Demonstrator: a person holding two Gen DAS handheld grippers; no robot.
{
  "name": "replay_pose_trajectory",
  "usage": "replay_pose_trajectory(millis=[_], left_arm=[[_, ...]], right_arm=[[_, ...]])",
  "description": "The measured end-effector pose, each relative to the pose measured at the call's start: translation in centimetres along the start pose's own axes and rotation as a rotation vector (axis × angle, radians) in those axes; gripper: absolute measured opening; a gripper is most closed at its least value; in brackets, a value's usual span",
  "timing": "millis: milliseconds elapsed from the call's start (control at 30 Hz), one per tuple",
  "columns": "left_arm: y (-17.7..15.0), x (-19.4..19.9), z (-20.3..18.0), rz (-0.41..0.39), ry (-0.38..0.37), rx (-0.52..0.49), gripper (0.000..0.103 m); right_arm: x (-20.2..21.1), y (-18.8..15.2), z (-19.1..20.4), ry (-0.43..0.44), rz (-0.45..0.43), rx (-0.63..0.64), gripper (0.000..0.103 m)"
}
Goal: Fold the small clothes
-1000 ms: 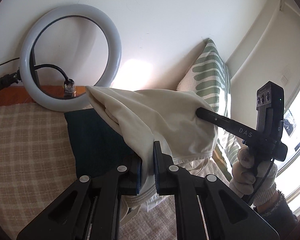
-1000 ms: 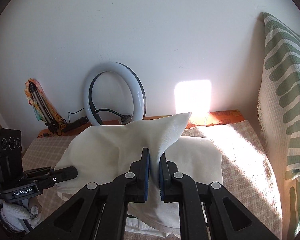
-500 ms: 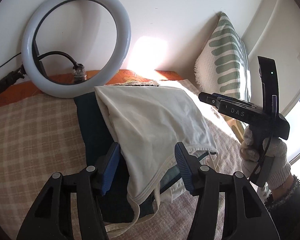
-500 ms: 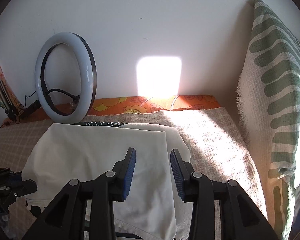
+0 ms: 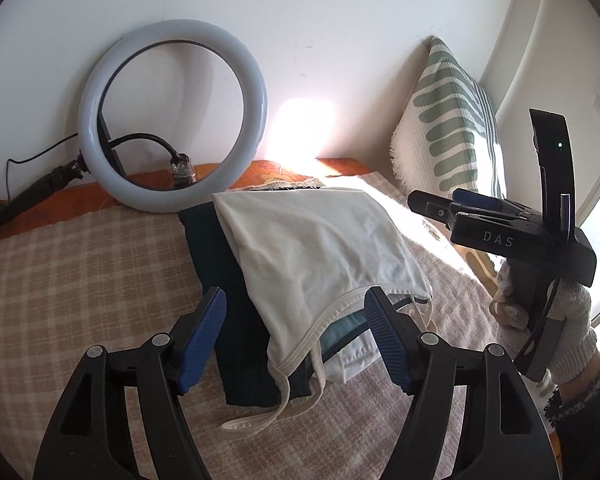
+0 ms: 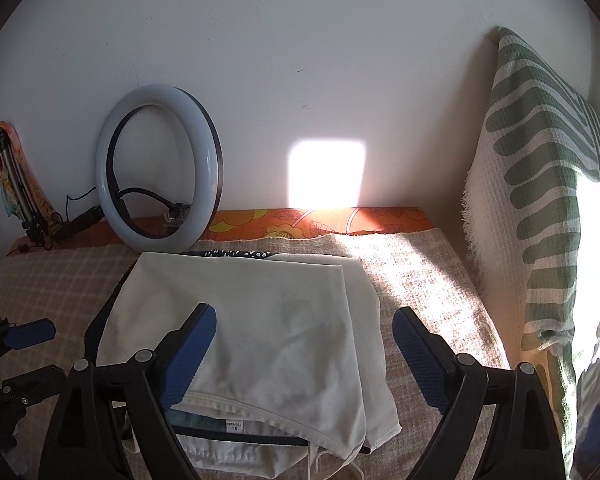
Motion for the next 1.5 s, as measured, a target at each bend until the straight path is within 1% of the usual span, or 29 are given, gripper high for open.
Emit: replay_pose_trajectory(millis=[167,367,500,767,933,1100,1233,1300,1500], left_arm=[[-0.3,2.3,-0.3,-0.024,0.001,-0.004,0.072],[-0.9,5.7,-0.8,-0.059,0.000,-0.016,0.072],[-1.4,8.3,-1.1,-0.089,-0.002,-0.026,0.079],[-2.8,12.9,-1.1,-0.134,-0.020,-0.036,0.080],[-4.2,15.4,-0.7,-0.158,-0.012,-0.058,0.081],[-6.1,17.5,-0.1,-0.179,-0.005,-0.075,0.081],[-8.2,18.2,0.7,-0.168,0.000,-0.084,0.082],[-9.2,18.3,1.1,-0.156,0.006,-0.088,0.085],[-11.4,18.3,2.7,-0.156,0.077,-0.098,0.086]], right_arm=[[3.1,0.5,1.5,-0.020,-0.026,0.039,0.096],[7.1,0.9,3.1,-0.014,-0.063,0.042,0.097],[9.6,1.0,4.2,-0.008,-0.088,0.047,0.098],[14.7,0.2,7.1,-0.002,-0.133,0.056,0.100],[17.4,-1.0,9.3,-0.013,-0.157,0.064,0.103],[18.7,-2.8,11.9,0.000,-0.170,0.058,0.103],[19.0,-4.8,14.0,0.014,-0.175,0.038,0.103],[19.1,-5.8,14.9,0.022,-0.181,0.018,0.103],[18.4,-8.4,16.5,0.012,-0.181,-0.029,0.103]])
Point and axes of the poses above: each gripper's, at about its wrist camera, not at the fingertips, and x roughly against the way its jaws point, z to its left, y to its top, the point moved 8 cm from there along -x, roughly the way its jaws point, and after that the axes turned 10 degrees about x, right-handed, at the moved point
